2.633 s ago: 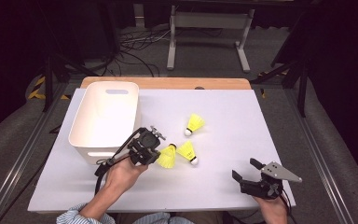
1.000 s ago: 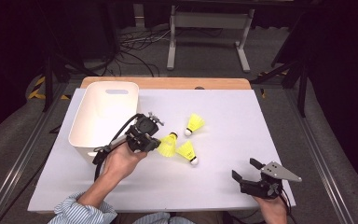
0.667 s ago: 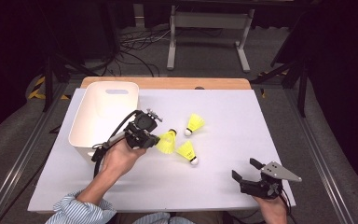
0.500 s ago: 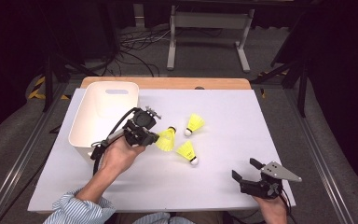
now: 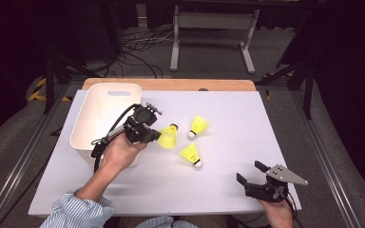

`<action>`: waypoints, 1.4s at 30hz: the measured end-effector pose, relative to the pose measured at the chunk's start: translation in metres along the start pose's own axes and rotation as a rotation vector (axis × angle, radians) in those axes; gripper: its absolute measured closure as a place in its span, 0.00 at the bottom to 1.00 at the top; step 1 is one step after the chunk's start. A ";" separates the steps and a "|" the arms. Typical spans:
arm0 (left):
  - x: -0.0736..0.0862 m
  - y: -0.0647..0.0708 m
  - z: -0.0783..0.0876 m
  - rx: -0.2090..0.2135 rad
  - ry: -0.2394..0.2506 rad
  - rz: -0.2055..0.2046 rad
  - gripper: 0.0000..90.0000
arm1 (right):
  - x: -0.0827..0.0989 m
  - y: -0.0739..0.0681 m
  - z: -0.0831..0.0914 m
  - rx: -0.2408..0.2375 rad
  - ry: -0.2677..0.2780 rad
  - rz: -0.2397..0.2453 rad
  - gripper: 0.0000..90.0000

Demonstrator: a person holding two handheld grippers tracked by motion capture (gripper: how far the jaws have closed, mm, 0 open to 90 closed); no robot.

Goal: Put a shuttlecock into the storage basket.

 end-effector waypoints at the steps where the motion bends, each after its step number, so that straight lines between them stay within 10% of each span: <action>1: 0.000 0.000 0.000 0.000 0.000 0.000 1.00 | 0.000 0.000 0.000 0.000 0.000 0.000 0.15; 42: -0.020 -0.024 0.025 0.014 0.041 0.030 1.00 | 0.000 0.001 -0.002 0.001 -0.004 -0.021 0.15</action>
Point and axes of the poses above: each handheld gripper's, and its own axes: z roughly backward along the jaws, x roughly out of its underside, y roughly to its right, the point moved 4 cm from there along -z, roughly forward along the jaws, and after that the axes turned 15 degrees about x, right-handed, at the moved point
